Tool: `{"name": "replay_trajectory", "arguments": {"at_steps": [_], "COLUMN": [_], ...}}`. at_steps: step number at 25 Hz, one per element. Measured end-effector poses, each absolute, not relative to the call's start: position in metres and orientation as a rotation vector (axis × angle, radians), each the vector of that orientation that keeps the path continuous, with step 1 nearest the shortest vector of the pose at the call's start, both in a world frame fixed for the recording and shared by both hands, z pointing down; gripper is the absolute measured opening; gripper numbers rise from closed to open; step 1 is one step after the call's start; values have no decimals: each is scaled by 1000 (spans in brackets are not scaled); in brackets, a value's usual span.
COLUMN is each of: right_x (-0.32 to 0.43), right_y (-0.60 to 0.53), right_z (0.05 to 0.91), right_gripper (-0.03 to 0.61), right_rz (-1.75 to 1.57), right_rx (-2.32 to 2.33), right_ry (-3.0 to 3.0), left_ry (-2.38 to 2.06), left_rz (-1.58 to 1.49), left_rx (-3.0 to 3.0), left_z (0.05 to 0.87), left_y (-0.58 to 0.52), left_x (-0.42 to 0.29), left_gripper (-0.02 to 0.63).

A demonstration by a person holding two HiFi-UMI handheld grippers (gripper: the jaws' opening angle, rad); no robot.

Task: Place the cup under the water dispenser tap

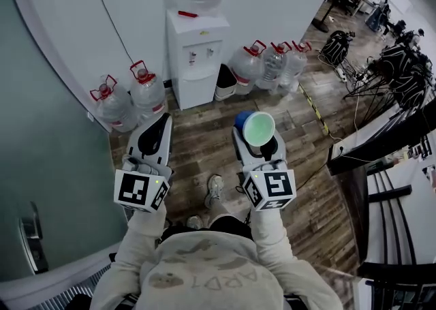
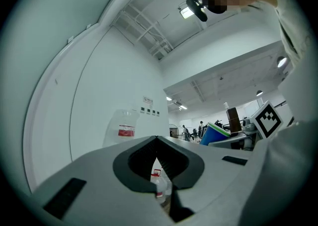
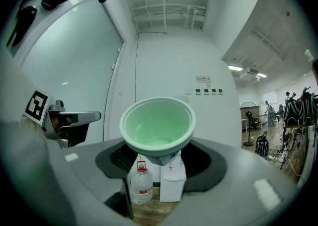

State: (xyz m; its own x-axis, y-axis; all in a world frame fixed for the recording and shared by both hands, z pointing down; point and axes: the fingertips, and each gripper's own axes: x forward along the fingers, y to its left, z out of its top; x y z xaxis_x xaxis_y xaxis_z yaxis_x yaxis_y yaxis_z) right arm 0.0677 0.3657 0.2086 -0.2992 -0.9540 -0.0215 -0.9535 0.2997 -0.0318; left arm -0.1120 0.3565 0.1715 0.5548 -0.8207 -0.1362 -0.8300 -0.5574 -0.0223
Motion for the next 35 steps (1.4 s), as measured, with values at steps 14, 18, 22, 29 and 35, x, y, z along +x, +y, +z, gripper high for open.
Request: {"name": "replay_trajectory", "arguments": {"at_steps": [14, 18, 22, 29, 35], "right_x": [84, 95, 106, 128, 140], "right_y": [235, 195, 157, 105, 76], "right_z": [208, 205, 207, 214, 222], "right_gripper": [279, 279, 279, 281, 279], "right_rz": [25, 32, 27, 14, -6], "right_rx": [-1733, -1698, -1663, -1605, -1578], "right_ry": [2595, 2626, 2650, 2686, 2710], "left_ry": [1480, 1500, 1524, 1565, 1574], "left_rz": [198, 204, 200, 195, 177], "left_rx": [-2648, -2638, -2623, -2592, -2592], "left_z": [171, 169, 170, 174, 178], "left_y": [236, 199, 166, 119, 94], "left_x": [-84, -69, -57, -29, -9], "left_gripper": [6, 6, 6, 6, 6]}}
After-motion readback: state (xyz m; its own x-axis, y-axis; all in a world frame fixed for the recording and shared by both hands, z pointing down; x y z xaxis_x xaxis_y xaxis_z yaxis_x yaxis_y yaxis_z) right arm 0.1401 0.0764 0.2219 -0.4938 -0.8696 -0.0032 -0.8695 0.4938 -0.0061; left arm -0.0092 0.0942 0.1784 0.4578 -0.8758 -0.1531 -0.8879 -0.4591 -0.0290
